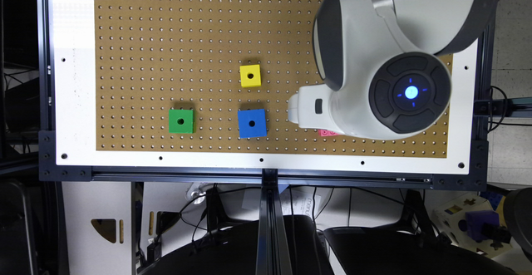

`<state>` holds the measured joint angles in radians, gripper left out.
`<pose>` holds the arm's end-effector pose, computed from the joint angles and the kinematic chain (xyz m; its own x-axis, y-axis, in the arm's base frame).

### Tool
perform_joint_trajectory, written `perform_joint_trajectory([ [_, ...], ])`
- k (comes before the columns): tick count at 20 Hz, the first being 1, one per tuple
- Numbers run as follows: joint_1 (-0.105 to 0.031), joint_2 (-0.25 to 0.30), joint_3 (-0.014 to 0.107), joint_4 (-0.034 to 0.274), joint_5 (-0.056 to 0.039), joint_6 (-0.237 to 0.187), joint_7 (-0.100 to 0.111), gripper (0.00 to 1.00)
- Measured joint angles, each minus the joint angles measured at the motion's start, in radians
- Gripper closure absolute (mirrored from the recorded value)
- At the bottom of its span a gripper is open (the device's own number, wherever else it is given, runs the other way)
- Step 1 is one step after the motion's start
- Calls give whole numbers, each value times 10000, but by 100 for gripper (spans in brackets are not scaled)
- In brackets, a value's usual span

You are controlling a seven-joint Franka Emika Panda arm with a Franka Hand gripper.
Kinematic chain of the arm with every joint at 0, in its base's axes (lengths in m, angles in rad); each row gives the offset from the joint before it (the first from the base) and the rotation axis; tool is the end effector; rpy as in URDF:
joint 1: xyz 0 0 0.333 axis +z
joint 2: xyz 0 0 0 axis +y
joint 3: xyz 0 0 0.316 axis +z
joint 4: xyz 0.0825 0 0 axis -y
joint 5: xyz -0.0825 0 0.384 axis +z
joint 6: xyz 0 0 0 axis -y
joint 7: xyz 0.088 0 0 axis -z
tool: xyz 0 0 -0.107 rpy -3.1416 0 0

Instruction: Pick up pink block.

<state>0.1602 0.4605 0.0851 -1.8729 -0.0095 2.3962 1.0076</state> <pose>0.6252 0.1529 0.2735 0.7208 -0.6931 0.0083 -0.6910 -0.7194 -0.0709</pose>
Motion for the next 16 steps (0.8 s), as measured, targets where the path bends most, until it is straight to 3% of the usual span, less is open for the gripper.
perform_joint_trajectory([
  [3,3,236,2,300,0,-6,0,0],
  [6,3,411,2,368,0,16,0,0],
  [11,3,1240,2,481,-9,643,0,0],
  [16,4,1406,2,702,-9,622,0,0],
])
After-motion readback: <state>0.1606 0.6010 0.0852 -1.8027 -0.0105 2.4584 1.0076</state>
